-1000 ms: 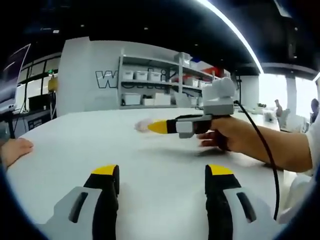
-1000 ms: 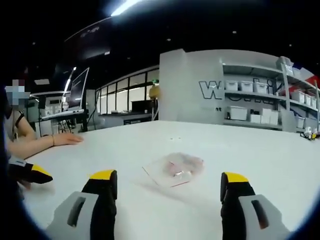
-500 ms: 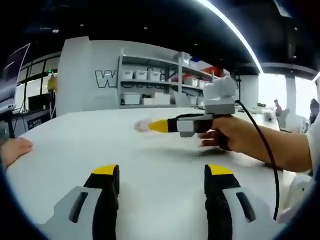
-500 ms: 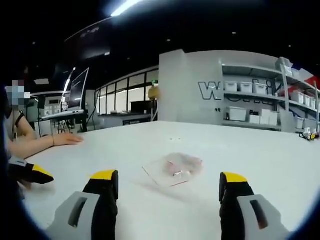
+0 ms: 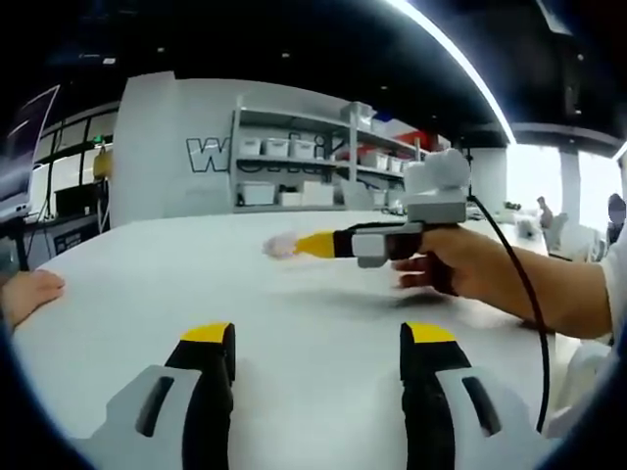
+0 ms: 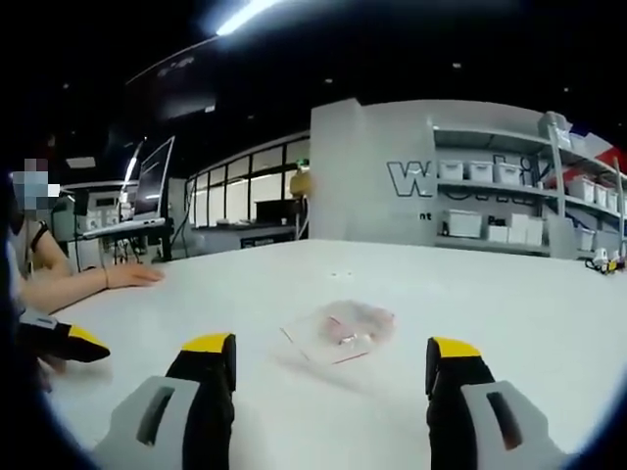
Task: Open the resealable bag by pulling the two sides of the seal apart until the entire bag opening is separated and visibly accessible.
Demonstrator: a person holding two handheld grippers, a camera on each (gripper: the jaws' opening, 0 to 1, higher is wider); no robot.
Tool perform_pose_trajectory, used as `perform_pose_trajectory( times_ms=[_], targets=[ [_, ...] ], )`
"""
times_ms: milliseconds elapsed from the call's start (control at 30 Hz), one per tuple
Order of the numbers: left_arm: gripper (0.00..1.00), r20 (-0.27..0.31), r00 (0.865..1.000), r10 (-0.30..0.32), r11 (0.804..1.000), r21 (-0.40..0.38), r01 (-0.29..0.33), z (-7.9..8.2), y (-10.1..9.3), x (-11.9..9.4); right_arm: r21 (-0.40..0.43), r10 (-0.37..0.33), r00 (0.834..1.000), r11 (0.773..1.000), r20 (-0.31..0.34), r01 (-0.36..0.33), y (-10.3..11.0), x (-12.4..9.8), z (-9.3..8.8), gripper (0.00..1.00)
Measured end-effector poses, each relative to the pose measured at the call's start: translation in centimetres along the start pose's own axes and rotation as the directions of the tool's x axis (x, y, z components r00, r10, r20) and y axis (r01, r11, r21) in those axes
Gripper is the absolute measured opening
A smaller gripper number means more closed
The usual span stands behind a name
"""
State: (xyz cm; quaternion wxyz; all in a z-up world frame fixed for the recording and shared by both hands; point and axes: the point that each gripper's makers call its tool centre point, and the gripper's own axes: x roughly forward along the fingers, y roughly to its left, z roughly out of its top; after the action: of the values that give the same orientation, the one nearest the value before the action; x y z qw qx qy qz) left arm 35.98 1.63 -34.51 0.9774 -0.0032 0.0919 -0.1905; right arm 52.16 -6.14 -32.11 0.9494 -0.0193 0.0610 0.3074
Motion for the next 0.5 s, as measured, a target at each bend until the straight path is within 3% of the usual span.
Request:
perform_pose_trajectory(
  times_ms=[500],
  targets=[
    [0.68,0.002,1.000,0.000,1.000,-0.001,0.000,-0.01,-0.06,0.02,0.014,0.005,1.000,1.000,0.002,-0.005,0.27,-0.68,-0.05,0.78]
  ],
)
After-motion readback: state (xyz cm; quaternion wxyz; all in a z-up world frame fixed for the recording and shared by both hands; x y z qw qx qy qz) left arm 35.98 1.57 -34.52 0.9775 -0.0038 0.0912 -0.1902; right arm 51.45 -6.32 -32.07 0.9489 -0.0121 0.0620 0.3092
